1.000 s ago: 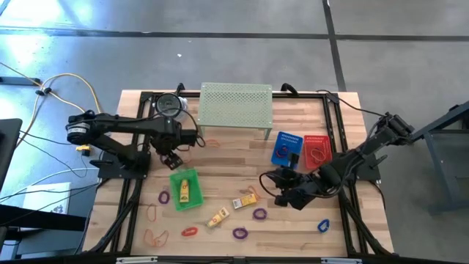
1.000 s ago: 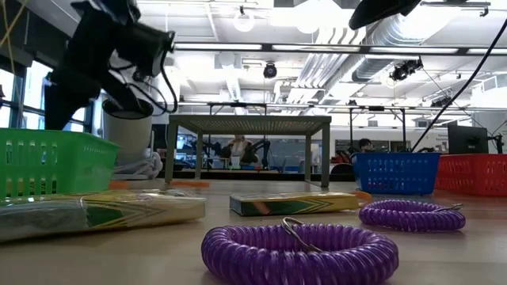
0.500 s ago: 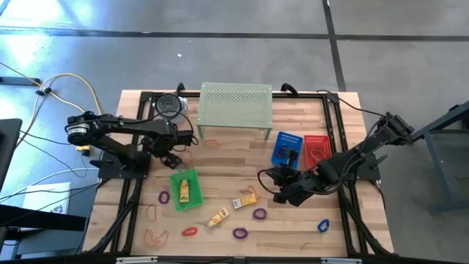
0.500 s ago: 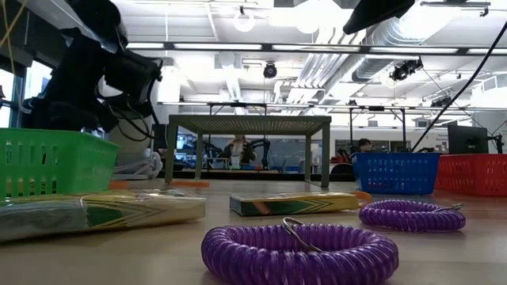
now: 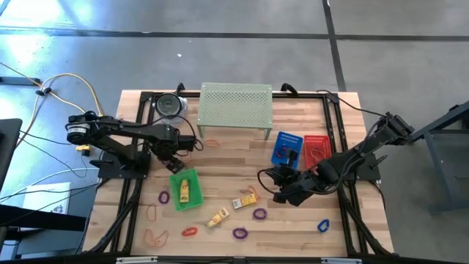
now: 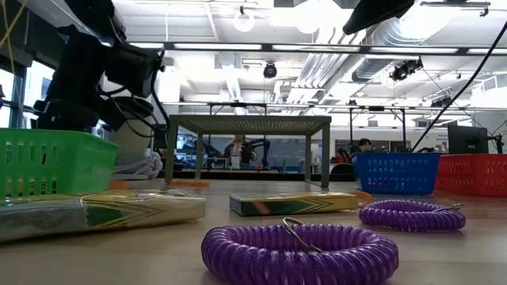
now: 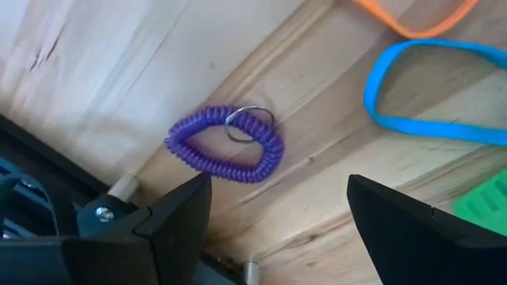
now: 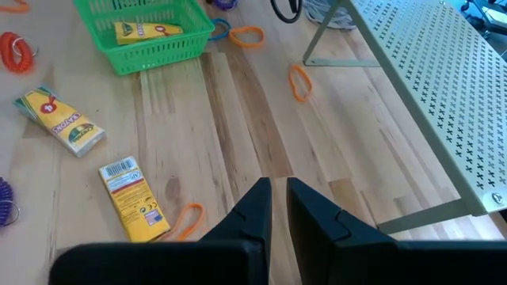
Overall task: Pick & Place Office Desk Supplies
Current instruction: Put the violet spring keychain into the blue bin
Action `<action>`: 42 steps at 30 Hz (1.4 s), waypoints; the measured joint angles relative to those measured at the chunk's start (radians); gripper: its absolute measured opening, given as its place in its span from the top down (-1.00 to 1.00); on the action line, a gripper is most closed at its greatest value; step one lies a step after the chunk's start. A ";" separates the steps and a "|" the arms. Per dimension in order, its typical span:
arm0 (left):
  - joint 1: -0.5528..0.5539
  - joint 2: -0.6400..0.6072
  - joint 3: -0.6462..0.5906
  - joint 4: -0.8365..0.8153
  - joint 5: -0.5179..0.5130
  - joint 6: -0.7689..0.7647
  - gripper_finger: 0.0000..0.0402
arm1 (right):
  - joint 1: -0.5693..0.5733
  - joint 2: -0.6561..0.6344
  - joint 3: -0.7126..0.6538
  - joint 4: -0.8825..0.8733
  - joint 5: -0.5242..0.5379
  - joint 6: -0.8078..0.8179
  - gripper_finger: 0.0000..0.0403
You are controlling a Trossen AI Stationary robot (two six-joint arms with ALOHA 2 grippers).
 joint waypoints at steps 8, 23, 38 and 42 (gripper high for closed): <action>-0.033 0.000 0.000 0.014 -0.010 -0.002 -0.42 | 0.000 0.000 0.000 0.000 0.000 0.001 0.86; -0.134 0.000 -0.005 0.033 -0.070 -0.070 -0.42 | 0.000 0.000 0.000 0.000 0.000 0.002 0.86; -0.027 -0.002 -0.117 0.124 0.017 -0.018 -0.42 | 0.000 0.000 0.000 0.001 0.000 0.003 0.86; -0.024 -0.002 -0.118 0.126 0.017 -0.016 -0.42 | 0.000 0.000 0.000 0.006 0.000 0.003 0.86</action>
